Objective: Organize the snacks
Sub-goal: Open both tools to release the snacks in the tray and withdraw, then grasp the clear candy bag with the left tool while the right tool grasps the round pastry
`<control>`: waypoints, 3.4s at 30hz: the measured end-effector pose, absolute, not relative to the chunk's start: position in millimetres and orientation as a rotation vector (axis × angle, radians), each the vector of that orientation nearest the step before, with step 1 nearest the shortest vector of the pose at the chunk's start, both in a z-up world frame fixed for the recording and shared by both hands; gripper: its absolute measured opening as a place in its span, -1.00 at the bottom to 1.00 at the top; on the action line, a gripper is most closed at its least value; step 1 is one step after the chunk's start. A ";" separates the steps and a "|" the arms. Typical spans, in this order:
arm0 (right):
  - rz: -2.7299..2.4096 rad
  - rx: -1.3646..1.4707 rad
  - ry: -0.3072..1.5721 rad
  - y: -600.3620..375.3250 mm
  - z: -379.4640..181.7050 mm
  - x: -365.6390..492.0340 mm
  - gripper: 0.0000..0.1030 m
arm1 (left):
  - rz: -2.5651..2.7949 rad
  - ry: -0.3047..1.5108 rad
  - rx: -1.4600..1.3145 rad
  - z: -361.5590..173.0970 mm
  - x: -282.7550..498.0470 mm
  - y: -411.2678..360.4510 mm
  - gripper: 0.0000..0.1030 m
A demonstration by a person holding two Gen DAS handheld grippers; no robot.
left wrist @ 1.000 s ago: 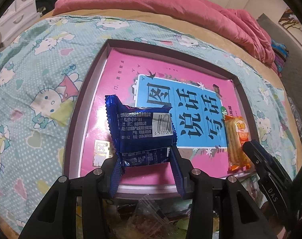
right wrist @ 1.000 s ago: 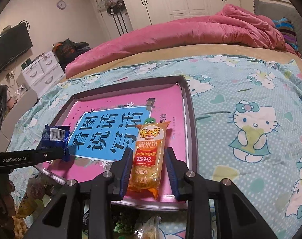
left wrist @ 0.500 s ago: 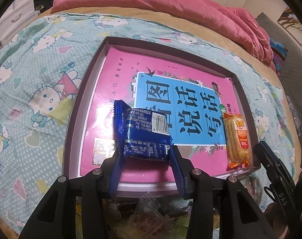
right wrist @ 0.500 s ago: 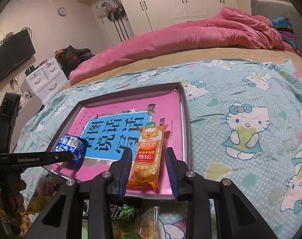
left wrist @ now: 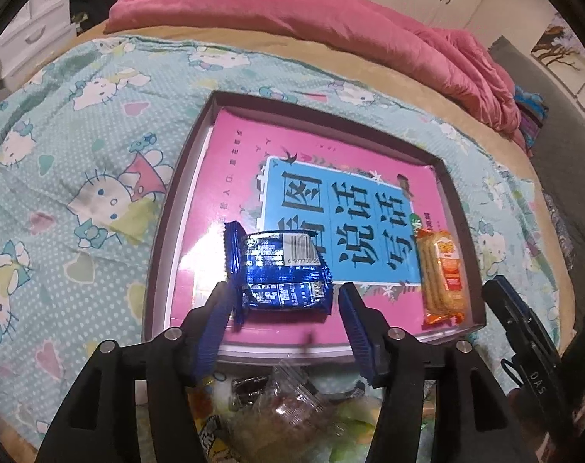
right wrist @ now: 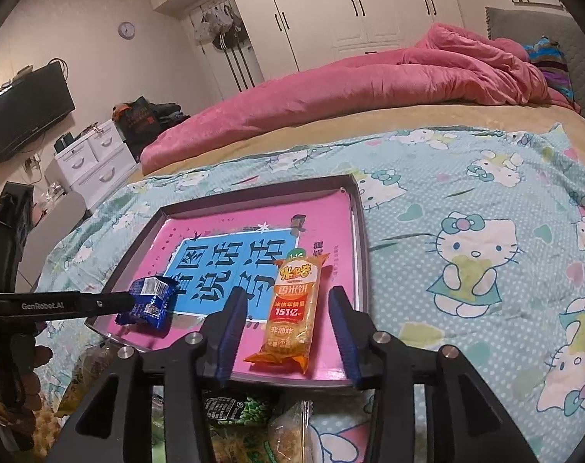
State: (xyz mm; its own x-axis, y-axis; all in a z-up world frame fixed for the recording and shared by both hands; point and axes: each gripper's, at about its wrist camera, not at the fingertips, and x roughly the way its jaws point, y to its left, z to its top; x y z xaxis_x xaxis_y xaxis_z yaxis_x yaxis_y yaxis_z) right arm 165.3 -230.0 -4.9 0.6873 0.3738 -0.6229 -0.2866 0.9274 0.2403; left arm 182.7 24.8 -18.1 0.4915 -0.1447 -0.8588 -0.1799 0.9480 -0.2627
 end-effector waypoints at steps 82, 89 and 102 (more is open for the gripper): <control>0.439 -0.023 0.699 -196.3 15.5 70.8 0.36 | -0.137 0.982 -0.376 -3.6 104.0 39.5 0.52; 0.470 -0.039 0.727 -184.7 8.9 63.8 0.36 | -0.157 0.988 -0.362 -10.3 102.8 34.1 0.52; 0.475 -0.045 0.760 -180.6 3.2 59.4 0.36 | -0.203 0.981 -0.353 -18.9 103.2 29.9 0.52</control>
